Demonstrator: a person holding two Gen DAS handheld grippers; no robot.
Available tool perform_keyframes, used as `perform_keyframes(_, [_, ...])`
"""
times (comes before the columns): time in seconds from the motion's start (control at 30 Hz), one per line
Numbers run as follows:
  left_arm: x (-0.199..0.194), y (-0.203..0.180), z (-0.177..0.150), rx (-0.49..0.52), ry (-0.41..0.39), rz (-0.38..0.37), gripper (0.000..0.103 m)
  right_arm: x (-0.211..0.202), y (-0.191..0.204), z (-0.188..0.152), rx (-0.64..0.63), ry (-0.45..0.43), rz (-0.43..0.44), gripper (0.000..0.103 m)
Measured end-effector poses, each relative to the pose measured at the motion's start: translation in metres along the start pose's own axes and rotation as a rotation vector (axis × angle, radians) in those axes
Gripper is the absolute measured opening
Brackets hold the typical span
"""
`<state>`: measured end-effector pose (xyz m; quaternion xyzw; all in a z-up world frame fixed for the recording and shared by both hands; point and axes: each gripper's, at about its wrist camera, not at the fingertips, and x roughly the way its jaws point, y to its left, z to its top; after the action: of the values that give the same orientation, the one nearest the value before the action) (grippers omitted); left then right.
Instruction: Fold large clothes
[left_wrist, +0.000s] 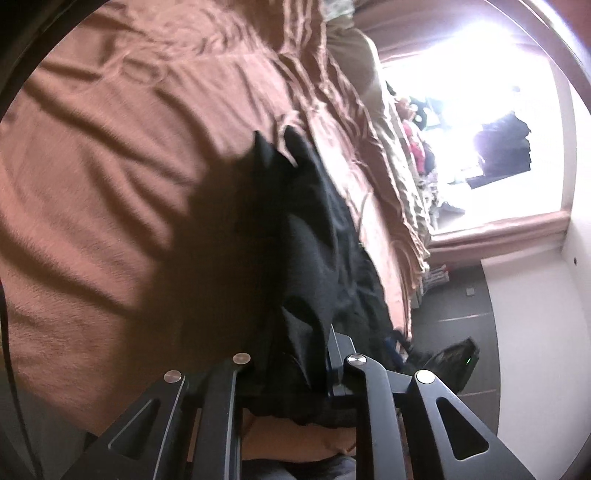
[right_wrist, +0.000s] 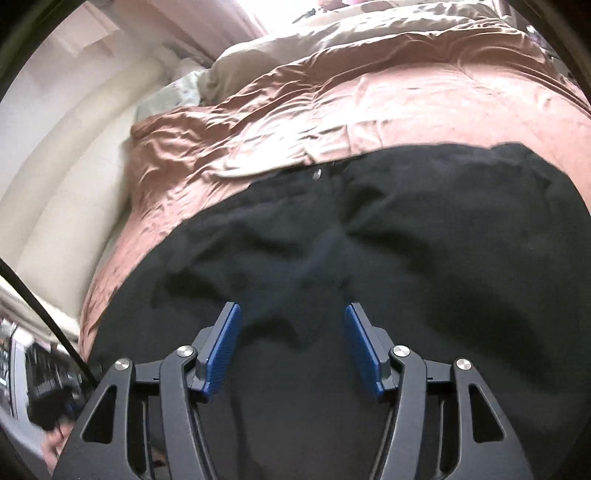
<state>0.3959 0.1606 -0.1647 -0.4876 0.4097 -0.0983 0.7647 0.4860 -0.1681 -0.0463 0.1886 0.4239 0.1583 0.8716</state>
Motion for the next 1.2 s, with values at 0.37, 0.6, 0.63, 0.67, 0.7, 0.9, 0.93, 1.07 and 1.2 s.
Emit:
perform_keyframes(0.37, [-0.001,-0.062,-0.006,0.126,-0.001,-0.083,0.016,-0.037,-0.013,-0.062,0.023,0.056,0.007,0.019])
perform_keyframes(0.6, [0.006,-0.1,-0.007,0.203,0.016,-0.138,0.014,-0.04,-0.008,-0.081,0.023,0.079,0.004,0.01])
perform_keyframes(0.63, [0.007,-0.107,-0.008,0.216,0.019,-0.146,0.014,-0.037,-0.009,-0.083,0.026,0.086,-0.005,0.01])
perform_keyframes(0.67, [0.008,-0.114,-0.009,0.229,0.022,-0.154,0.014,-0.032,-0.01,-0.086,0.034,0.096,-0.015,0.01])
perform_keyframes(0.7, [0.01,-0.123,-0.011,0.246,0.029,-0.162,0.013,-0.029,-0.012,-0.087,0.04,0.103,-0.017,0.01])
perform_keyframes(0.9, [0.027,-0.169,-0.024,0.341,0.067,-0.195,0.013,-0.019,-0.02,-0.086,0.064,0.138,-0.013,0.01])
perform_keyframes(0.93, [0.031,-0.178,-0.027,0.357,0.076,-0.2,0.013,-0.019,-0.02,-0.084,0.059,0.146,-0.014,0.01])
perform_keyframes(1.07, [0.049,-0.21,-0.039,0.415,0.109,-0.216,0.013,-0.027,-0.024,-0.073,0.084,0.145,0.022,0.011])
perform_keyframes(1.2, [0.068,-0.237,-0.049,0.456,0.142,-0.225,0.013,-0.058,-0.043,-0.065,0.143,0.108,0.086,0.011])
